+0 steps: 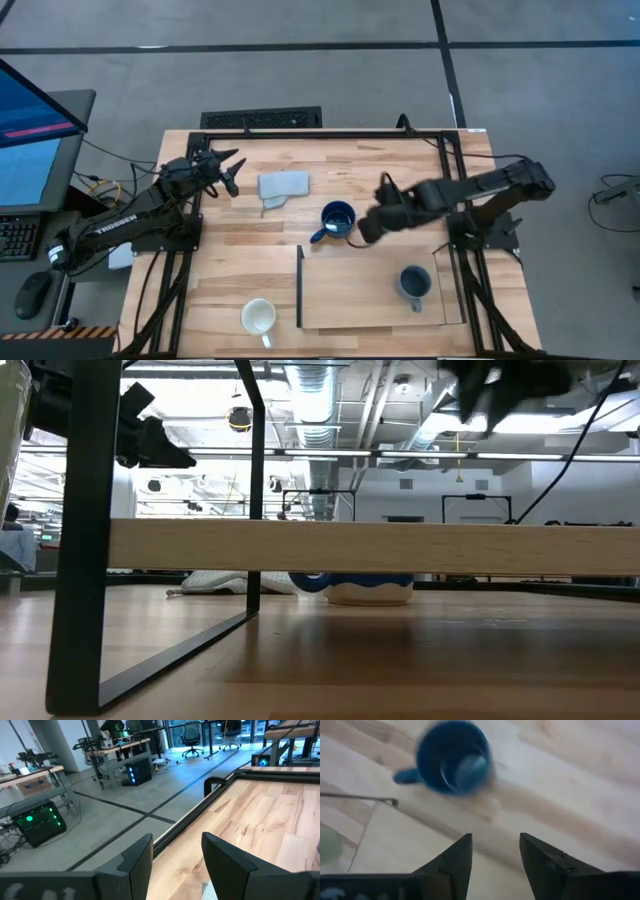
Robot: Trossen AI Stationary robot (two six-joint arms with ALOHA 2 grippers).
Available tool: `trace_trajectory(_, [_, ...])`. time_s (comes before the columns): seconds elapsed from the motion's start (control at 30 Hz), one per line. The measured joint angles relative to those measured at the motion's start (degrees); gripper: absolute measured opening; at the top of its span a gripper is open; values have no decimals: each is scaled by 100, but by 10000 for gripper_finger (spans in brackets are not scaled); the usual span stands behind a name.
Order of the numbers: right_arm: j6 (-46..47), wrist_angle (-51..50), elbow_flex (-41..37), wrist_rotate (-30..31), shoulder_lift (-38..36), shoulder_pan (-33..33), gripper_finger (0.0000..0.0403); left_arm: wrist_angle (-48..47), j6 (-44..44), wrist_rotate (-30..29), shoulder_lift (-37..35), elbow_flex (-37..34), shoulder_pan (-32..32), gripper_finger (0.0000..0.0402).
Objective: Stack small to large cups/mugs on shelf
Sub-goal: Put the blue mug on the shelf
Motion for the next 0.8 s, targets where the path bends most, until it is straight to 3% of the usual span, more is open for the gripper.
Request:
trace_trajectory(0.13, [-1547, 831, 2, -61, 294, -686, 184, -166, 0, -4, 0, 0, -1, 163])
trace_trajectory(0.27, [-2481, 889, 4, -92, 553, -1273, 184, -251, 1, -4, 0, 0, -1, 163])
trace_trajectory(0.5, [-3032, 701, 2, -396, 1031, -1968, 180, -276, 0, -7, -2, 0, -1, 163])
trace_trajectory(0.8, [-3214, 809, -2, -832, 1587, -2216, 184, -349, 0, -11, -2, 0, 0, 163])
